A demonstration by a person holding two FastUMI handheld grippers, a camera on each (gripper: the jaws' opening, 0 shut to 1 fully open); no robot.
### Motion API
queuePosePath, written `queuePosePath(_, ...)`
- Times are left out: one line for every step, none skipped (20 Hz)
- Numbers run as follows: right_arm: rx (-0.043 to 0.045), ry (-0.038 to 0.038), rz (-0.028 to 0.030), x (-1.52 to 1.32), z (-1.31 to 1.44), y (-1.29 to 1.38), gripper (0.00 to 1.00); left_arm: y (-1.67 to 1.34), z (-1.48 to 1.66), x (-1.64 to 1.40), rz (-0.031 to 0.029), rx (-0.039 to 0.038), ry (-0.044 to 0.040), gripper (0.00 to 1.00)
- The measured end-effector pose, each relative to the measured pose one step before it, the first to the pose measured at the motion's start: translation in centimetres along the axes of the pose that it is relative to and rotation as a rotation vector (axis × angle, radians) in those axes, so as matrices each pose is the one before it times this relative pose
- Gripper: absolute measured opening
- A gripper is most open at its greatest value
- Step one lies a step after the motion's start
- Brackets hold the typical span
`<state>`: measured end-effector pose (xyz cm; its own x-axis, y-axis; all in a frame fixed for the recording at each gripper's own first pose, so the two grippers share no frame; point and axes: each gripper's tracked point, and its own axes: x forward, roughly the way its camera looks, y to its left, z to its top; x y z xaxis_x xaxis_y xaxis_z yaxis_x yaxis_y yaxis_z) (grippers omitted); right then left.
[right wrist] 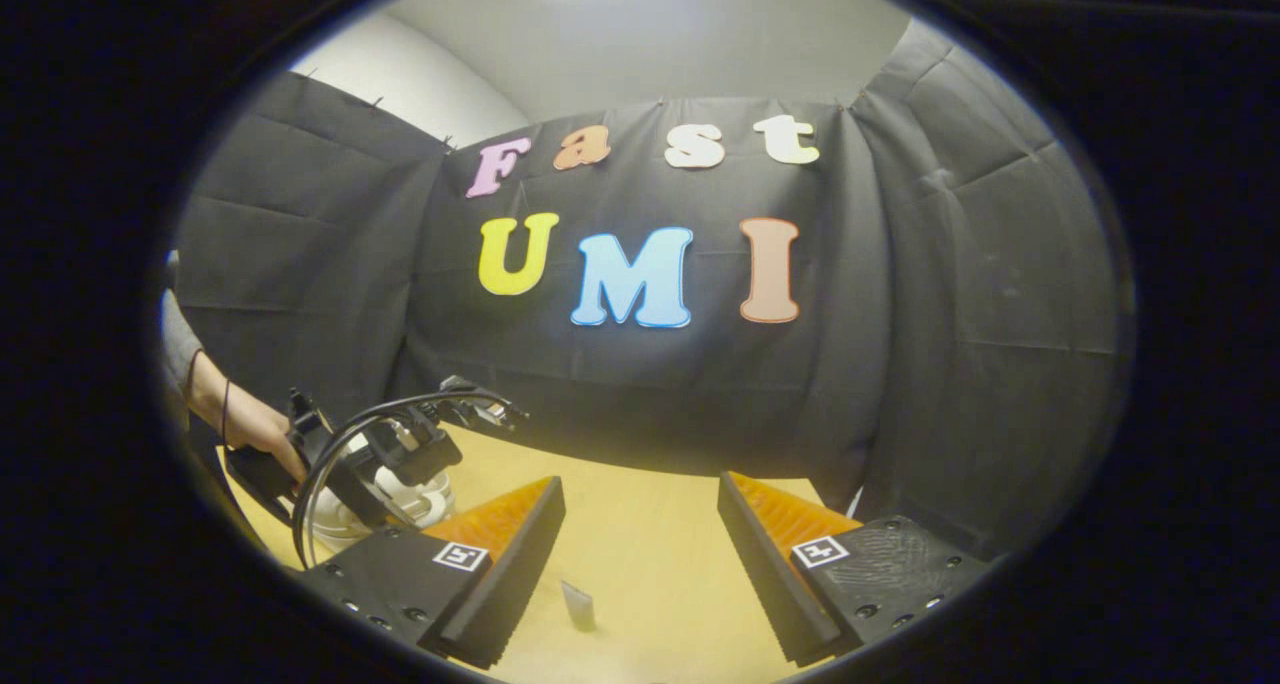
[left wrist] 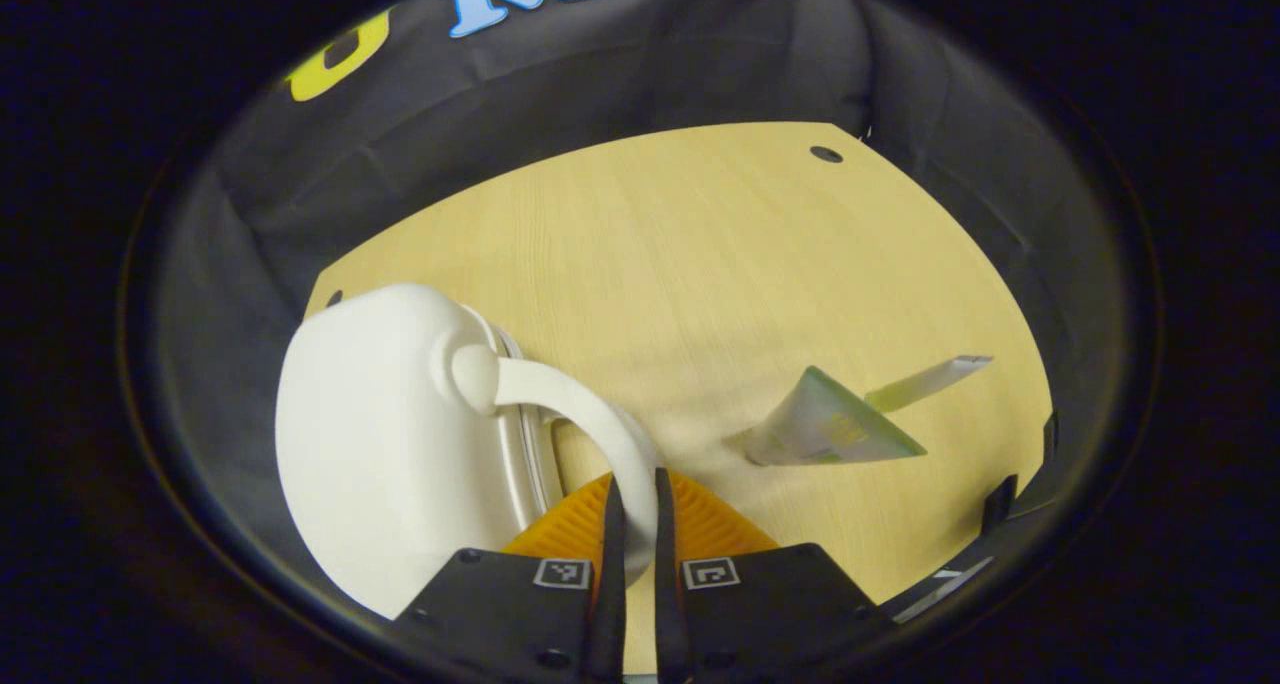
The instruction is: First open the suitcase, pack the skin care products into it, and then close the suitcase.
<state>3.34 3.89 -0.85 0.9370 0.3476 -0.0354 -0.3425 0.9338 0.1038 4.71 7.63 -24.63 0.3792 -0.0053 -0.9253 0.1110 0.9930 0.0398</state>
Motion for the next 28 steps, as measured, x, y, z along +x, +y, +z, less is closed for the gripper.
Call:
queuePosePath(0.00262, -0.00637, 0.00767, -0.012, 0.297, -0.009, 0.94, 0.078, 0.206, -0.448, 0.00085, 0.00622, -0.00021, 0.19)
queuePosePath(0.00139, -0.00484, 0.00715, -0.070, 0.117, 0.089, 0.94, 0.112, 0.112, -0.409, -0.00118, -0.00752, -0.00331, 0.19)
queuePosePath(0.00228, -0.00428, 0.00667, -0.056, 0.230, 0.007, 0.94, 0.145, 0.411, -0.858, -0.00243, -0.01645, -0.00145, 0.19)
queuePosePath(0.00291, -0.00275, 0.00753, 0.039, 0.066, 0.020, 0.94, 0.083, 0.635, -0.945, -0.00512, -0.02072, -0.01117, 0.16)
queuePosePath(0.00259, -0.00306, 0.00635, 0.016, 0.253, 0.065, 0.94, 0.143, 0.990, -1.036, -0.00356, -0.02505, -0.02041, 0.15)
queuePosePath(0.00226, -0.00518, 0.00571, 0.017, 0.066, 0.091, 0.94, 0.451, 1.063, -1.357, -0.00328, -0.01964, -0.02156, 0.15)
queuePosePath(-0.00094, -0.00574, 0.00155, 0.072, 0.266, 0.117, 0.94, 0.764, 1.194, -1.466, -0.00170, -0.00709, -0.02161, 0.15)
queuePosePath(-0.00472, -0.00119, -0.00053, 0.134, -0.021, 0.175, 0.94, 1.507, 1.147, -1.796, 0.00407, -0.00261, -0.02366, 0.16)
queuePosePath(-0.00681, 0.00382, -0.00330, 0.208, 0.010, 0.134, 0.94, 1.586, 0.917, -1.803, 0.00814, -0.00412, -0.02022, 0.16)
queuePosePath(-0.00540, 0.00117, -0.00490, 0.235, -0.116, 0.180, 0.94, 1.541, 0.935, -1.611, 0.00339, -0.00838, -0.01968, 0.15)
queuePosePath(-0.00179, -0.00133, -0.00947, 0.188, 0.188, 0.252, 0.94, 1.478, 1.000, -1.208, 0.00349, -0.01403, -0.01497, 0.15)
queuePosePath(-0.00032, -0.00130, -0.01074, 0.147, 0.119, 0.281, 0.94, 2.103, 0.842, -1.198, -0.00577, -0.01647, -0.01252, 0.15)
queuePosePath(-0.00125, 0.00164, -0.01281, 0.193, 0.092, 0.391, 0.94, 1.756, 1.126, -1.451, -0.00782, -0.02410, -0.01325, 0.15)
queuePosePath(-0.00376, 0.00293, -0.00965, 0.221, -0.177, 0.453, 0.94, 1.870, 0.713, -1.295, -0.00997, -0.01402, -0.00982, 0.15)
queuePosePath(-0.00695, 0.00206, -0.01356, 0.182, 0.187, 0.442, 0.94, 2.038, 0.846, -1.170, -0.00027, -0.00418, -0.01517, 0.15)
queuePosePath(-0.00723, 0.00009, -0.01414, 0.170, 0.057, 0.428, 0.94, 2.053, 0.680, -1.069, 0.00264, -0.00043, -0.01690, 0.17)
queuePosePath(-0.00349, -0.00079, -0.01542, 0.266, 0.225, 0.519, 0.94, 2.140, 0.741, -1.032, 0.00342, -0.00076, -0.01647, 0.15)
queuePosePath(0.00155, 0.00174, -0.01675, 0.321, 0.011, 0.482, 0.94, 2.352, 0.629, -1.019, 0.00839, 0.00412, -0.01582, 0.15)
queuePosePath(0.00729, 0.00127, -0.01613, 0.284, 0.075, 0.628, 0.94, 2.620, 0.483, -0.872, 0.01626, 0.01604, -0.01200, 0.15)
queuePosePath(0.00866, 0.00404, -0.01811, 0.176, -0.055, 0.686, 0.94, 3.000, 0.121, -0.647, 0.03054, 0.02279, -0.01029, 0.15)
queuePosePath(0.00556, 0.00855, -0.02388, 0.164, -0.084, 0.574, 0.94, 3.152, -0.160, -0.443, 0.03439, 0.02110, -0.00640, 0.14)
queuePosePath(0.00447, 0.01321, -0.02455, 0.078, -0.255, 0.485, 0.94, 3.235, -0.627, -0.083, 0.02784, 0.01312, -0.00076, 0.14)
queuePosePath(0.00564, 0.00993, -0.02373, -0.044, -0.015, 0.536, 0.94, 3.080, -0.664, 0.334, 0.01921, 0.00022, -0.00081, 0.14)
queuePosePath(0.00781, 0.00583, -0.02166, -0.077, 0.046, 0.522, 0.94, 2.668, -0.815, 0.532, 0.01390, -0.00756, 0.00218, 0.14)
queuePosePath(0.00905, 0.00209, -0.02173, -0.115, 0.197, 0.536, 0.94, 2.658, -0.646, 0.647, 0.01455, -0.00550, -0.00131, 0.14)
queuePosePath(0.00575, 0.00466, -0.02130, -0.058, 0.070, 0.477, 0.94, 2.455, -1.065, 1.022, 0.01135, 0.00013, 0.00015, 0.14)
queuePosePath(-0.00251, 0.00195, -0.02424, -0.257, 0.174, 0.381, 0.94, 2.300, -0.962, 1.203, 0.00896, -0.00885, 0.00182, 0.14)
queuePosePath(-0.01465, -0.00030, -0.02367, -0.330, 0.225, 0.241, 0.94, 2.296, -1.248, 1.405, 0.00972, -0.00705, 0.00783, 0.14)
